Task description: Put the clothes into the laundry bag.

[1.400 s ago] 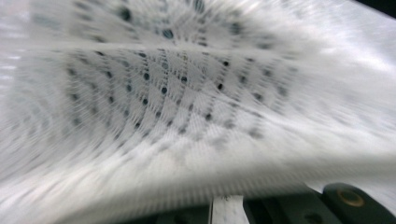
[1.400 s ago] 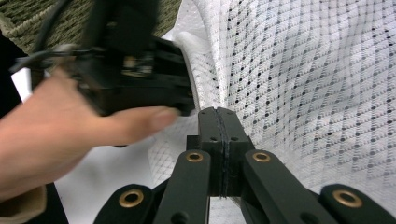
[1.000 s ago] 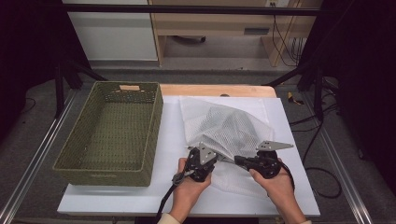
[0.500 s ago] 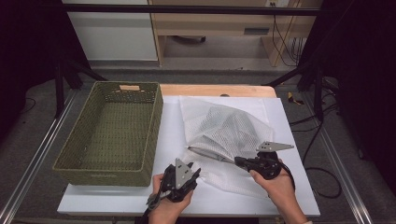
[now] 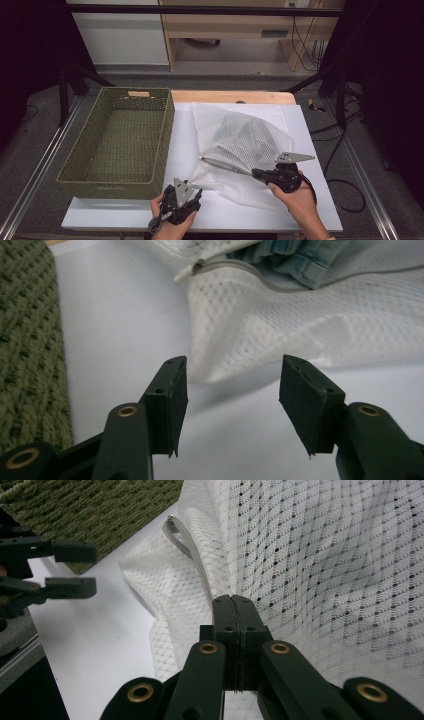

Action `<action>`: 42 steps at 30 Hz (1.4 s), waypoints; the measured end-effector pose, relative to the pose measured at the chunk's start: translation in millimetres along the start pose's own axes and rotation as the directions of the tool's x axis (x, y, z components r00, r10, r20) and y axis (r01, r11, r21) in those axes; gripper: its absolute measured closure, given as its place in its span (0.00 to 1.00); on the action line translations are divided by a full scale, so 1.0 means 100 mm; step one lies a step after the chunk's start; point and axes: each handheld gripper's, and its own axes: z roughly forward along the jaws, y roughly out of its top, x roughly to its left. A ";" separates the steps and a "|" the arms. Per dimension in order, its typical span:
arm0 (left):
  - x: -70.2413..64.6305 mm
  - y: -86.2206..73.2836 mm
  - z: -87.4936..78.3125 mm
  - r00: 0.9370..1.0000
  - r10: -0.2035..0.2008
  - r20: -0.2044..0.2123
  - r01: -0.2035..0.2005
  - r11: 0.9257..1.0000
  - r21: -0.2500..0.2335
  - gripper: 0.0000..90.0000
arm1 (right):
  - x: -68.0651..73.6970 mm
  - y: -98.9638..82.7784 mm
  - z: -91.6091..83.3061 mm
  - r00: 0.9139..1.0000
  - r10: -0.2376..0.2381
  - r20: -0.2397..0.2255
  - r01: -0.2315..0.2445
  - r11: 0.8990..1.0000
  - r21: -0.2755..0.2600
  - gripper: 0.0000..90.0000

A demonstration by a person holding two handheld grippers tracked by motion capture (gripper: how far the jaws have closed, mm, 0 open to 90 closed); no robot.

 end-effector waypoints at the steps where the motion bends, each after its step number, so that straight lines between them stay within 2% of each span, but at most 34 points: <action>1: 0.01 0.01 0.03 1.000 -0.008 -0.007 0.008 1.000 -0.002 0.50 | -0.01 0.00 0.00 1.000 0.000 0.000 0.000 1.000 0.001 1.00; 3: 0.01 0.04 0.10 1.000 0.007 -0.020 -0.007 1.000 0.011 0.51 | -0.01 0.00 0.00 1.000 0.006 0.002 -0.006 1.000 0.003 1.00; 5: 0.02 0.06 0.15 1.000 -0.008 -0.022 0.008 1.000 0.007 0.51 | -0.02 -0.01 -0.01 1.000 0.003 0.003 -0.003 1.000 0.003 1.00; 7: 0.01 0.08 0.20 0.999 0.018 -0.031 -0.018 1.000 0.020 0.52 | -0.02 -0.01 -0.01 1.000 0.001 0.003 -0.001 1.000 0.001 1.00; 10: 0.04 0.09 0.26 0.999 0.000 -0.038 0.000 1.000 0.013 0.52 | -0.02 -0.01 -0.01 1.000 0.001 0.003 -0.001 1.000 0.000 1.00; 13: 0.06 0.11 0.31 0.999 0.015 -0.039 -0.014 1.000 0.027 0.52 | -0.02 -0.01 -0.01 1.000 0.002 0.002 -0.002 1.000 0.000 1.00; 18: 0.07 0.11 0.43 1.000 0.013 0.026 -0.015 0.996 0.087 0.53 | -0.02 -0.01 -0.01 1.000 0.001 0.002 -0.001 1.000 0.003 1.00; 20: 0.08 0.11 0.43 0.999 0.000 0.048 -0.004 0.996 0.094 0.68 | -0.02 -0.01 -0.01 1.000 0.000 0.003 0.000 1.000 0.004 1.00; 21: 0.08 0.11 0.43 0.997 0.000 0.071 -0.007 0.995 0.101 0.76 | -0.02 -0.01 -0.01 1.000 0.000 0.003 0.000 1.000 0.004 1.00; 22: 0.09 0.11 0.41 0.997 0.007 0.080 -0.015 0.995 0.101 0.89 | -0.02 -0.01 -0.01 1.000 0.000 0.003 0.000 1.000 0.005 1.00; 23: 0.09 0.11 0.39 0.997 0.014 0.080 -0.022 0.995 0.100 0.95 | -0.02 -0.01 -0.01 1.000 0.002 0.003 -0.002 1.000 0.006 1.00; 24: 0.08 0.11 0.36 0.996 0.021 0.089 -0.030 0.994 0.103 0.98 | -0.02 -0.01 -0.01 1.000 -0.004 0.002 0.004 1.000 0.007 1.00; 28: 0.06 0.05 0.14 0.993 0.043 0.108 -0.053 0.995 0.089 0.99 | 0.03 -0.04 -0.01 1.000 -0.019 -0.002 0.019 1.000 0.021 1.00; 31: 0.08 0.00 -0.02 0.992 0.029 0.124 -0.040 0.995 0.089 0.99 | 0.07 -0.05 0.01 0.999 -0.033 -0.008 0.033 0.999 0.036 1.00; 32: 0.09 -0.01 -0.07 0.991 0.009 0.135 -0.021 0.996 0.086 0.99 | 0.09 -0.05 0.02 0.999 -0.039 -0.007 0.039 0.998 0.040 1.00; 35: 0.11 -0.04 -0.20 0.989 0.010 0.150 -0.025 0.995 0.097 0.99 | 0.13 -0.05 0.04 0.999 -0.051 -0.009 0.051 0.997 0.050 1.00; 42: 0.13 -0.21 -0.37 0.984 0.002 0.177 -0.026 0.991 0.130 0.99 | 0.23 -0.13 0.06 0.996 -0.079 -0.027 0.081 0.992 0.098 1.00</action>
